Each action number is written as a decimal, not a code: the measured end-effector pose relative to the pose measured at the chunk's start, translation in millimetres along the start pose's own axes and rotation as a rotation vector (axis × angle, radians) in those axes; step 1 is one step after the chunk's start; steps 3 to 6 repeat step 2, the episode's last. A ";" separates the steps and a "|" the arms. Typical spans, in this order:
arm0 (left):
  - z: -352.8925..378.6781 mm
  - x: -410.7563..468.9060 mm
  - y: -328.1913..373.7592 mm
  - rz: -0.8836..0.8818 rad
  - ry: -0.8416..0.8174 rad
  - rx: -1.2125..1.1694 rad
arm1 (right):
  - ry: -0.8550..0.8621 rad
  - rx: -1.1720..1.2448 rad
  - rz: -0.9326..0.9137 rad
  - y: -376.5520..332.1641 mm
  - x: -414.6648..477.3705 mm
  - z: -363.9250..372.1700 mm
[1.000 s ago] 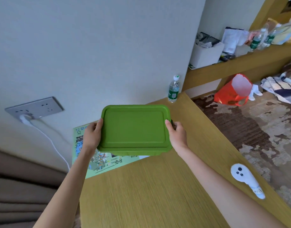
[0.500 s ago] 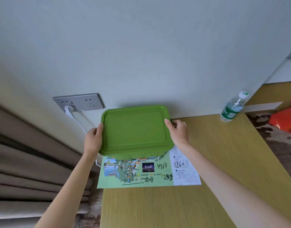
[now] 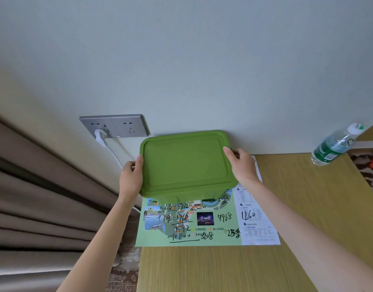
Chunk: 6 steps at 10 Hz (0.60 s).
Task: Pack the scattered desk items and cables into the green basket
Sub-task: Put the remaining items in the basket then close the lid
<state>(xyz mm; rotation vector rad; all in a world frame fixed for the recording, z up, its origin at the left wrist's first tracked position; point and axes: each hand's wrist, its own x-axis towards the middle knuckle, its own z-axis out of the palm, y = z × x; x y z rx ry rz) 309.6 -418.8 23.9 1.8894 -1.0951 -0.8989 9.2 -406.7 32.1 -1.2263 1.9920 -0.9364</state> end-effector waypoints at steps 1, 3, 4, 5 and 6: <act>-1.2 -1.3 3.3 0.008 -0.022 0.027 | -0.010 -0.071 0.018 -2.9 -0.9 -1.3; -6.7 -1.9 17.5 0.003 -0.063 0.100 | -0.025 -0.212 0.008 -16.6 -10.2 -4.9; -6.7 -1.9 17.5 0.003 -0.063 0.100 | -0.025 -0.212 0.008 -16.6 -10.2 -4.9; -6.7 -1.9 17.5 0.003 -0.063 0.100 | -0.025 -0.212 0.008 -16.6 -10.2 -4.9; -6.7 -1.9 17.5 0.003 -0.063 0.100 | -0.025 -0.212 0.008 -16.6 -10.2 -4.9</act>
